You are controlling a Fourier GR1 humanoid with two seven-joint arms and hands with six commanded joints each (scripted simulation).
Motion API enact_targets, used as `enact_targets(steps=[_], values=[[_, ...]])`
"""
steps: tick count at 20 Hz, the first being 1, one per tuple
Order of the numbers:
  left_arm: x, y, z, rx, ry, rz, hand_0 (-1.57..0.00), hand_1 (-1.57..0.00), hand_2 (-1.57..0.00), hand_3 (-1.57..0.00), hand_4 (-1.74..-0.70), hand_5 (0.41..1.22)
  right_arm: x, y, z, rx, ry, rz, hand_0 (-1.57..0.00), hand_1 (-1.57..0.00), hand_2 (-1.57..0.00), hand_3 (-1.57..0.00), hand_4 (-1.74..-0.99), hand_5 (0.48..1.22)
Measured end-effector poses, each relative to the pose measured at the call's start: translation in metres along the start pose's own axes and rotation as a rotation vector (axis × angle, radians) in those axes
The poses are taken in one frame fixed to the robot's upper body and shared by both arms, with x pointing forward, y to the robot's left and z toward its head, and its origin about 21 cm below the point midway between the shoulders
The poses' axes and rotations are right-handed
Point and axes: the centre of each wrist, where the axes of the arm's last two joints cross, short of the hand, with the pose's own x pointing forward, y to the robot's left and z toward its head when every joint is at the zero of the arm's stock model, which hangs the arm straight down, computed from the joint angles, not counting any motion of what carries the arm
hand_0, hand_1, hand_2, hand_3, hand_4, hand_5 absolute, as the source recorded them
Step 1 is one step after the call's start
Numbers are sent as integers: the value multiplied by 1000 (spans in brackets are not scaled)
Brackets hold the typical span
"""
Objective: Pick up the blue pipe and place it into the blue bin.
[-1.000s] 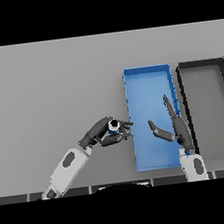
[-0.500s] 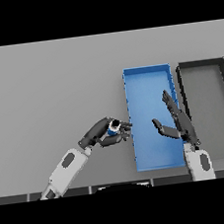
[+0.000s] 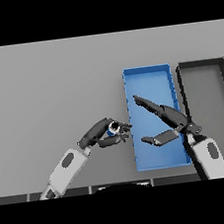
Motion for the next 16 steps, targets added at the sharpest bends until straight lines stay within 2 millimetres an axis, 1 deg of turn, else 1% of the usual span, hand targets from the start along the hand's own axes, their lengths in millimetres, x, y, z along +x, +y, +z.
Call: enact_targets(steps=[1,2,3,4,5,6,7,8,9,11,12,13,14,15,16], values=[[4,1,-3,-2,-10,1,-1571,-1571,-1571,-1484,-1741,1221,4,2,-7,44,-8,23,1,1,1,1,-1311,517],[3,0,-1,-7,0,2,-1571,-1571,-1571,-1484,-1741,1221,6,4,-19,79,1,53,1,1,1,1,-1306,521],[4,0,1,-7,-9,4,-1571,-1571,-1571,-1486,-1741,1221,6,4,-24,108,3,76,1,1,1,1,-1294,523],[5,-4,-2,-11,-5,12,-1571,-1571,-1571,-1486,-1741,1221,8,8,-33,146,0,91,1,1,1,1,-1276,527],[5,-1,-2,-10,-2,6,-1571,-1571,-1571,-1488,-1741,1221,10,11,-38,172,-5,82,1,1,1,1,-1253,529],[4,1,-2,-10,-4,10,-1571,-1571,-1571,-1502,-1741,1221,13,15,-47,198,-7,85,1,1,1,1,-1241,530],[1,-1,2,-25,-15,16,-1571,-1571,-1571,-1516,-1741,1221,15,19,-54,215,-3,94,1,1,1,1,-1232,531],[0,0,2,-28,-21,22,-1571,-1571,-1571,-1525,-1741,1221,12,23,-60,237,9,91,1,1,1,1,-1230,532],[-1,-5,2,-37,-24,30,-1571,-1571,-1571,-1532,-1741,1221,12,23,-64,251,4,93,1,1,1,1,-1227,532],[0,-2,-2,-35,-4,25,-1571,-1571,-1571,-1538,-1741,1221,18,28,-80,283,-9,109,1,1,1,1,-1222,519],[2,-2,-3,-34,-16,17,-1571,-1571,-1571,-1538,-1741,1221,18,30,-82,296,-10,104,1,1,1,1,-1219,511],[1,0,2,-36,-18,1,-1571,-1571,-1571,-1540,-1740,1221,17,32,-90,314,-1,101,1,1,1,1,-1218,508],[1,-1,2,-41,-14,-13,-1571,-1571,-1571,-1535,-1737,1221,22,32,-98,322,-9,102,1,-12,-29,-2,-1222,506],[0,0,2,-42,-17,2,-1571,-1571,-1571,-1484,-1736,1221,20,33,-102,338,-14,106,-53,-84,-102,-46,-1245,506],[0,1,3,-42,-14,26,-1394,-1326,-1320,-1288,-1737,1221,20,35,-107,356,-15,104,-181,-225,-237,-161,-1294,509]])
